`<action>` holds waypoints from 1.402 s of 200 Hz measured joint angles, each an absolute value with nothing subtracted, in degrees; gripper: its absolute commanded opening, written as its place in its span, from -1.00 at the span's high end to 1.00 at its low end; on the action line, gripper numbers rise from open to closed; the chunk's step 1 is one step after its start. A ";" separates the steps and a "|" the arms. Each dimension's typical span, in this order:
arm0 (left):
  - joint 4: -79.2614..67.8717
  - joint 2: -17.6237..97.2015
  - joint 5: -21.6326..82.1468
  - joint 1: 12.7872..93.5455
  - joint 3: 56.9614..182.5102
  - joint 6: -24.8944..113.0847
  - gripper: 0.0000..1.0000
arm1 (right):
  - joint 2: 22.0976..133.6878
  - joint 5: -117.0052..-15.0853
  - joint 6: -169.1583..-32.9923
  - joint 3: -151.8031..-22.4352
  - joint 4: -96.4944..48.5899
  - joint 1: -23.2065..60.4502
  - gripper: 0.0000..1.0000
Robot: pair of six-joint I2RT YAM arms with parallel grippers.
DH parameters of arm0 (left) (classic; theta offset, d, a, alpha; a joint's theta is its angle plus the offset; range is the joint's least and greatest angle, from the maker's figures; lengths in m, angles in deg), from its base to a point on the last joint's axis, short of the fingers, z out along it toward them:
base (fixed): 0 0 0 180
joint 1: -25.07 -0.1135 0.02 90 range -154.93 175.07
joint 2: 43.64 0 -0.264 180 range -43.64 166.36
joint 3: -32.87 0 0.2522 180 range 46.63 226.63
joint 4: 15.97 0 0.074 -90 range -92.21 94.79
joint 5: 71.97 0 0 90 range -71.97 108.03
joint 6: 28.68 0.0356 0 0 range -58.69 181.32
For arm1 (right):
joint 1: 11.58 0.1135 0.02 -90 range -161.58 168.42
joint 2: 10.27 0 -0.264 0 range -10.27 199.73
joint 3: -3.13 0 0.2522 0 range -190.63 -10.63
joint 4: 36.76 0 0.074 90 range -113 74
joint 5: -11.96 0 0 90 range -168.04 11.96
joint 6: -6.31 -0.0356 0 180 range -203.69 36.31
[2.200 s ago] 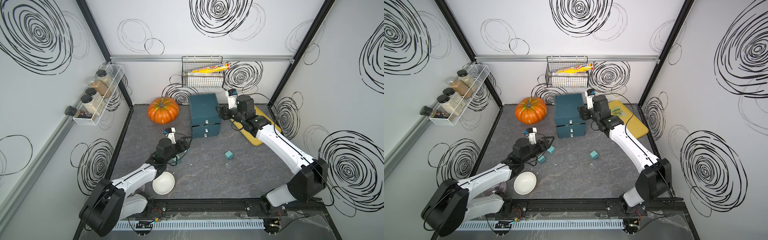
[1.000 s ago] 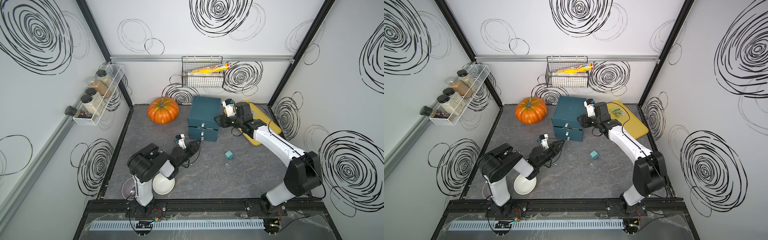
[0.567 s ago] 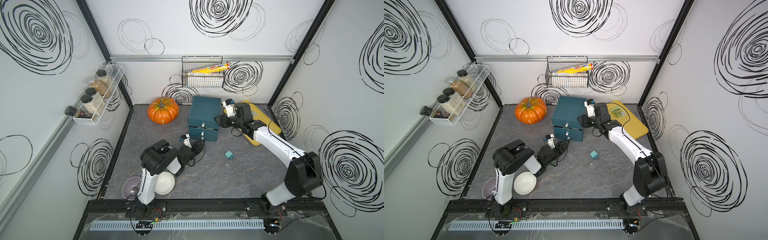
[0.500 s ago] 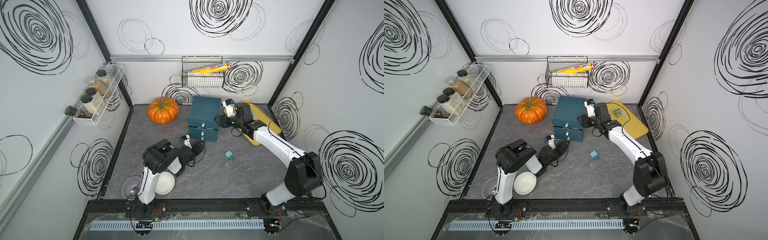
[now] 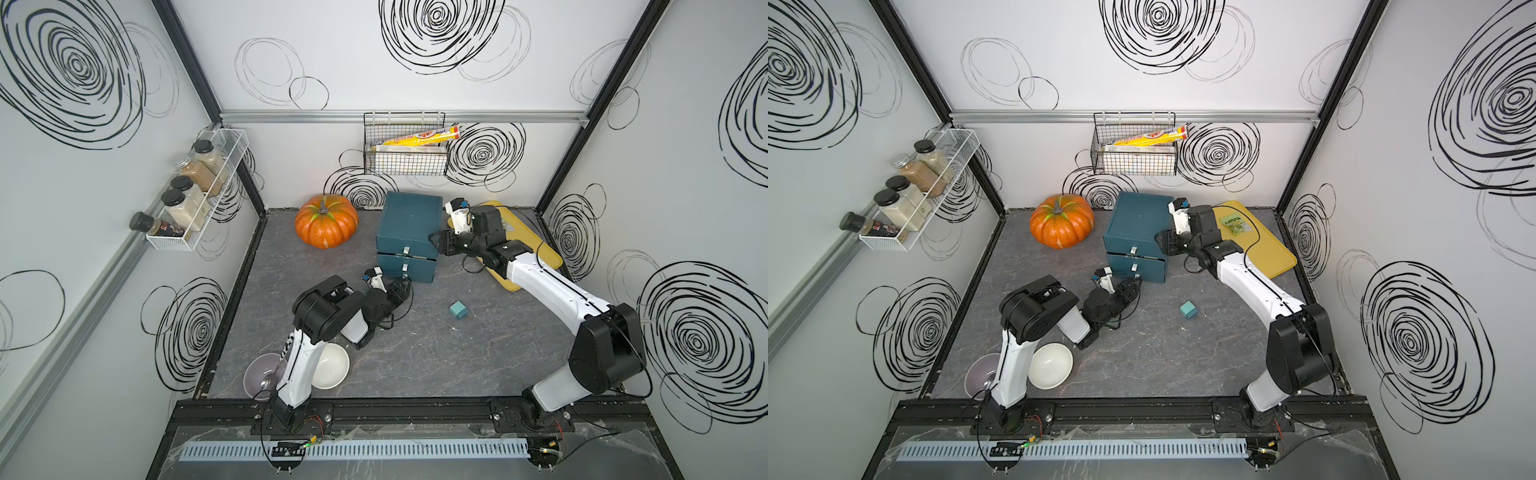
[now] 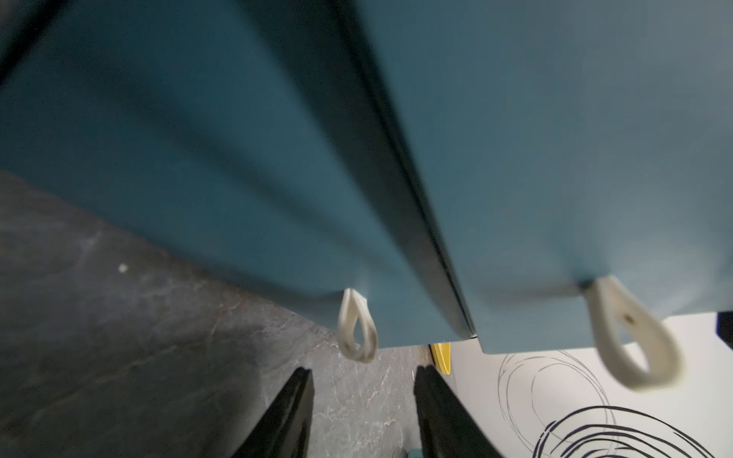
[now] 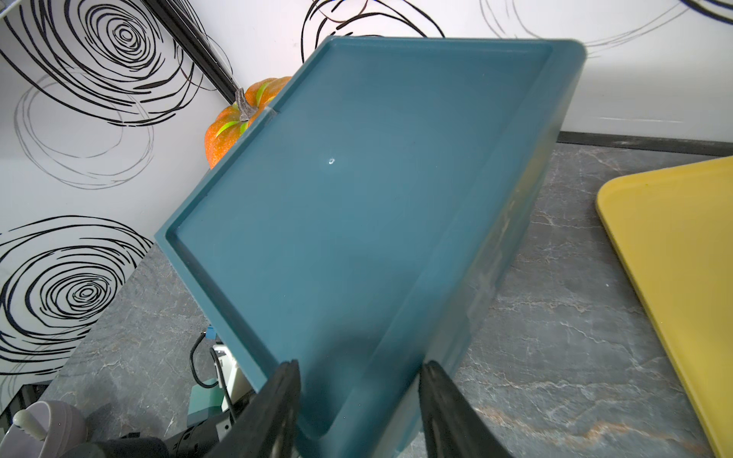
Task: Place the plugs into the drawer by color
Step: Close the drawer in the storage box, then open the drawer in the storage box.
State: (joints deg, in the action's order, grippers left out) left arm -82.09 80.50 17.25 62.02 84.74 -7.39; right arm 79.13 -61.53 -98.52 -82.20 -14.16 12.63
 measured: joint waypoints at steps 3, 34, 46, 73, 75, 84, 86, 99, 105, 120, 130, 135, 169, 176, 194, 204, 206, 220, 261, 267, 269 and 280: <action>-81.98 80.50 17.14 61.97 84.80 -7.30 0.05 | 79.13 -61.53 -98.54 -82.11 -14.29 12.60 -0.05; -81.56 80.54 16.62 61.54 85.61 -6.61 0.12 | 78.94 -61.60 -98.65 -81.54 -15.30 12.60 -0.05; -81.61 80.76 16.64 61.27 86.25 -6.47 0.15 | 78.85 -61.60 -98.67 -81.32 -15.60 12.63 -0.05; -82.29 82.20 17.23 60.64 87.45 -6.32 0.34 | 78.78 -61.64 -98.70 -81.19 -15.78 12.63 -0.05; -82.26 82.29 17.30 60.60 87.51 -6.39 0.37 | 78.78 -61.66 -98.70 -81.19 -15.78 12.63 -0.05; -82.20 82.40 17.51 60.44 87.69 -6.04 0.44 | 78.78 -61.73 -98.70 -81.19 -15.78 12.63 -0.05; -82.11 82.40 17.54 60.42 87.78 -6.04 0.45 | 78.78 -61.73 -98.67 -81.19 -15.78 12.63 -0.05; -81.48 82.42 17.67 60.36 88.30 -5.64 0.57 | 78.78 -61.77 -98.67 -81.19 -15.78 12.63 -0.05; -81.48 82.46 17.78 60.31 88.48 -5.47 0.72 | 78.78 -61.77 -98.70 -81.19 -15.78 12.63 -0.05; -81.50 82.66 18.10 60.25 88.61 -5.18 1.00 | 78.78 -61.82 -98.67 -81.19 -15.78 12.63 -0.05; -81.67 82.68 18.32 60.25 88.63 -4.90 1.00 | 78.78 -61.92 -98.70 -81.19 -15.78 12.63 -0.05; -81.80 82.73 18.39 60.29 88.59 -4.90 1.00 | 78.78 -61.97 -98.70 -81.19 -15.78 12.63 -0.05; -82.18 81.28 18.34 61.27 85.96 -4.40 1.00 | 78.83 -61.99 -98.70 -81.19 -15.76 12.67 -0.05; -81.91 80.34 18.13 61.73 84.78 -4.18 1.00 | 78.87 -61.97 -98.70 -81.19 -15.76 12.67 -0.05; -80.73 77.63 18.10 62.48 82.42 -3.68 1.00 | 78.92 -61.99 -98.70 -81.24 -15.73 12.67 -0.05; -80.08 76.06 18.24 62.80 81.02 -3.37 1.00 | 78.94 -61.99 -98.70 -81.24 -15.73 12.67 -0.05; -79.99 75.82 18.24 62.85 80.80 -3.33 1.00 | 78.94 -61.99 -98.70 -81.26 -15.73 12.67 -0.05; -78.81 73.76 18.19 63.50 79.08 -2.78 1.00 | 78.94 -61.99 -98.70 -81.24 -15.73 12.67 -0.06; -78.96 71.10 18.32 65.47 73.83 -2.06 1.00 | 78.98 -61.99 -98.70 -81.26 -15.73 12.67 -0.06; -78.90 70.79 18.08 65.86 73.18 -1.80 1.00 | 79.00 -61.99 -98.70 -81.26 -15.76 12.67 -0.06; -78.88 70.73 18.00 65.95 73.07 -1.73 1.00 | 79.02 -61.99 -98.70 -81.26 -15.76 12.67 -0.06; -78.70 69.98 17.51 66.58 72.24 -1.38 1.00 | 79.07 -61.99 -98.70 -81.30 -15.76 12.67 -0.06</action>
